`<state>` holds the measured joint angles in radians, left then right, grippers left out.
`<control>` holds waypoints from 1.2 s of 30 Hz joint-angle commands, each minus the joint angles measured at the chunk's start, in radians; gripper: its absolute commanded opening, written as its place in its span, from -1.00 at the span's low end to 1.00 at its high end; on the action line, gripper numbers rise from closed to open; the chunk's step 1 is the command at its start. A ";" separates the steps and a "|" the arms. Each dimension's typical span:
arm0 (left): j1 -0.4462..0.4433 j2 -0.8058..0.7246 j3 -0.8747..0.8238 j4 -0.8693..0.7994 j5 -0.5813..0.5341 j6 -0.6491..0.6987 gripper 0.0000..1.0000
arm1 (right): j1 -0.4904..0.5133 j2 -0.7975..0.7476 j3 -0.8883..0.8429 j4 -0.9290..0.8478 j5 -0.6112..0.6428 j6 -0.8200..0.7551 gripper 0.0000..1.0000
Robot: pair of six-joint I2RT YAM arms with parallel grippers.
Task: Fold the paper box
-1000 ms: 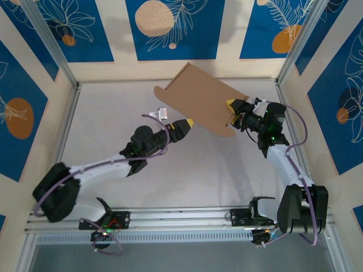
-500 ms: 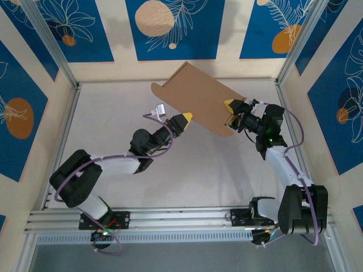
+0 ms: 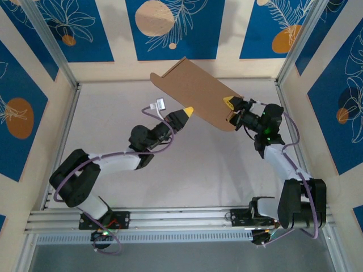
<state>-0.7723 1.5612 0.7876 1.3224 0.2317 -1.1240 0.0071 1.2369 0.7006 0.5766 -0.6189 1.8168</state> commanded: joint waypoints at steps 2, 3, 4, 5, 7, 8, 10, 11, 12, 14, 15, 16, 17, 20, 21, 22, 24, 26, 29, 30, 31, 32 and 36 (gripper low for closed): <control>-0.008 0.012 0.044 0.086 0.066 0.120 -1.00 | 0.029 0.024 0.004 0.115 0.002 0.157 -0.23; -0.007 0.017 0.042 0.086 0.062 0.128 -1.00 | 0.028 0.024 0.009 0.124 0.002 0.175 -0.23; -0.008 0.023 0.040 0.086 0.059 0.131 -1.00 | 0.028 0.023 0.015 0.134 0.004 0.192 -0.23; -0.007 0.030 0.039 0.085 0.054 0.128 -1.00 | 0.029 0.024 0.021 0.144 0.006 0.208 -0.22; -0.008 0.044 0.039 0.085 0.051 0.120 -1.00 | 0.027 0.021 0.034 0.157 0.010 0.227 -0.23; -0.008 0.051 0.039 0.085 0.048 0.114 -1.00 | 0.030 0.017 0.041 0.156 0.013 0.232 -0.22; -0.008 0.062 0.037 0.086 0.043 0.105 -1.00 | 0.031 0.005 0.057 0.144 0.015 0.230 -0.23; -0.006 0.066 0.033 0.086 0.035 0.102 -1.00 | 0.032 -0.002 0.066 0.135 0.015 0.225 -0.23; -0.005 0.070 0.026 0.086 0.023 0.096 -1.00 | 0.032 -0.009 0.070 0.128 0.017 0.225 -0.22; 0.001 0.081 0.007 0.085 -0.005 0.080 -1.00 | 0.033 -0.017 0.081 0.122 0.017 0.225 -0.22; 0.005 0.086 0.002 0.086 -0.014 0.069 -1.00 | 0.034 -0.019 0.084 0.121 0.013 0.226 -0.21; 0.008 0.092 -0.002 0.085 -0.018 0.064 -1.00 | 0.037 -0.019 0.087 0.120 0.013 0.229 -0.21; 0.012 0.099 -0.002 0.086 -0.023 0.053 -1.00 | 0.041 -0.021 0.089 0.120 0.010 0.227 -0.21; 0.022 0.123 0.011 0.084 -0.029 0.014 -0.86 | 0.055 -0.027 0.091 0.110 0.008 0.221 -0.21; 0.024 0.133 0.014 0.084 -0.031 0.003 -0.84 | 0.065 -0.028 0.093 0.106 0.009 0.214 -0.20; 0.027 0.138 0.019 0.067 -0.036 -0.008 -0.82 | 0.074 -0.034 0.097 0.093 0.009 0.204 -0.20; 0.031 0.141 0.023 0.031 -0.047 -0.020 -0.76 | 0.092 -0.042 0.103 0.074 0.008 0.182 -0.18; 0.032 0.129 0.024 -0.026 -0.063 -0.017 -0.70 | 0.107 -0.049 0.108 0.054 0.008 0.163 -0.18; 0.034 0.112 0.033 -0.092 -0.068 -0.005 -0.52 | 0.113 -0.056 0.110 0.044 0.004 0.147 -0.17; 0.034 0.107 0.035 -0.102 -0.066 -0.004 -0.48 | 0.109 -0.057 0.112 0.033 -0.001 0.140 -0.16; 0.034 0.103 0.035 -0.106 -0.065 -0.006 -0.43 | 0.105 -0.062 0.112 0.017 -0.003 0.130 -0.16; 0.034 0.098 0.031 -0.102 -0.066 -0.010 -0.38 | 0.100 -0.068 0.111 0.002 -0.004 0.121 -0.16; 0.042 0.074 -0.008 -0.075 -0.068 -0.038 -0.24 | 0.055 -0.097 0.109 -0.073 -0.005 0.073 -0.16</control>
<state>-0.7357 1.6459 0.8093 1.3273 0.1570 -1.1477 0.0685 1.2060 0.7532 0.5007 -0.5426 1.9301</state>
